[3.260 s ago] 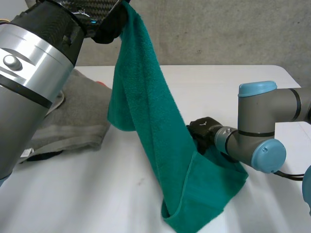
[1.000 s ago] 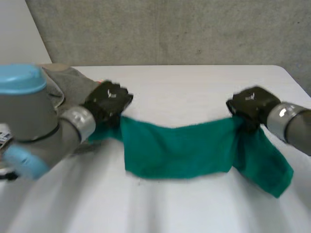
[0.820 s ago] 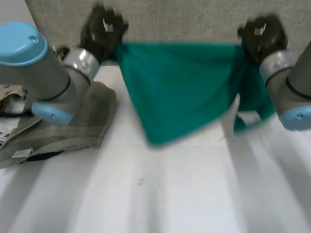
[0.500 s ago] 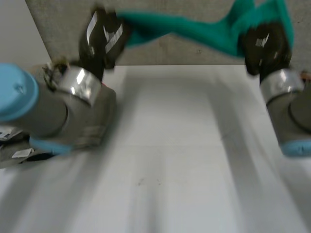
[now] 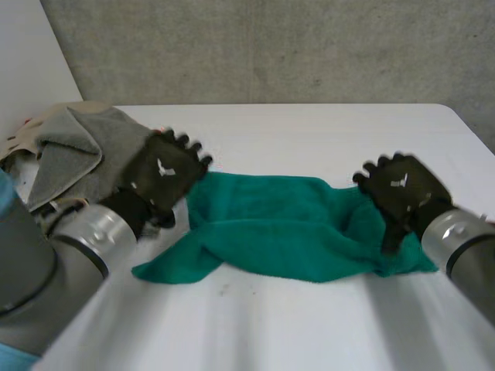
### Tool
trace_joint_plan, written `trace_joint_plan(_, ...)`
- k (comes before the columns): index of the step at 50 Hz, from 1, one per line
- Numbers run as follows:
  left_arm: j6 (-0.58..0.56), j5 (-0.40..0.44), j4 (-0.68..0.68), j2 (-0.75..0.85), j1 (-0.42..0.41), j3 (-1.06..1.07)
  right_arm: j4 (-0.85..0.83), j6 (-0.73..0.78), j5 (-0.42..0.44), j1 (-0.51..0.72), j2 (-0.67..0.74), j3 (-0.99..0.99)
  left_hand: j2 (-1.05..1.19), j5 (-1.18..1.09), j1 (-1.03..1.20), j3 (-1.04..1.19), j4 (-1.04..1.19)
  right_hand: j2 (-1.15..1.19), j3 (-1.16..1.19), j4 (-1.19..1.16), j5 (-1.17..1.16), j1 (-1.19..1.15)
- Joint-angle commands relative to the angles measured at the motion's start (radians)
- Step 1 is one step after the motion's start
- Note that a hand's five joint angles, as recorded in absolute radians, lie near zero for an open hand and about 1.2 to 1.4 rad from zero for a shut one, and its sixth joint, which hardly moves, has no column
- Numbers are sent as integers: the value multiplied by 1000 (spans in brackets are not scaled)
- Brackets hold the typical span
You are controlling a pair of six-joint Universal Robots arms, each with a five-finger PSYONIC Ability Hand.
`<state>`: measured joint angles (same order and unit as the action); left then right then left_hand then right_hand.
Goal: Fold the laundry.
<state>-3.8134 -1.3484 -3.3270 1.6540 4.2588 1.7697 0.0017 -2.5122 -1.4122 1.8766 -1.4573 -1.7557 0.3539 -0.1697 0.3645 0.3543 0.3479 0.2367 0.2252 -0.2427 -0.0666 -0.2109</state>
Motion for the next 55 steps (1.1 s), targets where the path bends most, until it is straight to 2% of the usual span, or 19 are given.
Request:
trace_joint_plan(1,309,-6,59,41,102,-153,205,-23,51,-57,69,247,3,-13,-7,3,9,-5,7,11,9,-21)
trace_joint_plan(6,469,-6,231,164,128,-222,368,-43,64,-89,247,433,24,-34,13,24,30,68,80,-62,-64,-94)
trace_joint_plan(9,491,-12,340,194,144,-234,455,-33,53,-111,322,505,42,-51,31,41,48,130,141,-124,-125,-156)
trace_joint_plan(13,495,-9,405,242,164,-222,480,-17,56,-129,382,533,42,-51,31,41,48,145,156,-139,-140,-171)
trace_joint_plan(16,503,0,411,283,188,-210,469,9,71,-137,428,542,59,-69,49,59,65,148,159,-142,-143,-173)
trace_joint_plan(24,505,5,397,362,174,-182,459,21,102,-142,529,558,176,-186,166,176,182,171,183,-165,-167,-197)
trace_joint_plan(27,505,5,386,366,176,-187,439,12,131,-142,546,558,212,-221,201,211,218,285,297,-279,-281,-311)
trace_joint_plan(28,505,5,376,368,174,-188,425,-2,142,-143,551,558,279,-288,268,278,285,419,431,-413,-415,-445)
trace_joint_plan(31,505,3,368,369,173,-188,402,-30,151,-145,551,555,335,-345,324,335,341,751,763,-745,-747,-777)
trace_joint_plan(32,505,3,365,369,170,-190,384,-48,150,-148,543,553,402,-412,391,402,408,1110,1122,-1104,-1106,-1136)
trace_joint_plan(33,505,3,363,369,168,-191,374,-59,151,-152,537,552,435,-444,424,434,441,1159,1171,-1153,-1155,-1185)
trace_joint_plan(38,500,-2,351,382,159,-197,322,-88,156,-177,473,510,473,-483,463,473,479,1160,1171,-1154,-1155,-1185)
trace_joint_plan(45,489,-5,337,398,156,-199,359,-59,156,-235,313,375,461,-471,451,461,467,1160,1171,-1154,-1155,-1185)
trace_joint_plan(51,489,-5,327,406,153,-197,501,80,163,-312,221,270,461,-471,451,461,467,1160,1171,-1154,-1155,-1185)
trace_joint_plan(55,488,-8,327,406,144,-196,521,150,159,-343,163,193,476,-486,466,476,482,1160,1171,-1154,-1155,-1185)
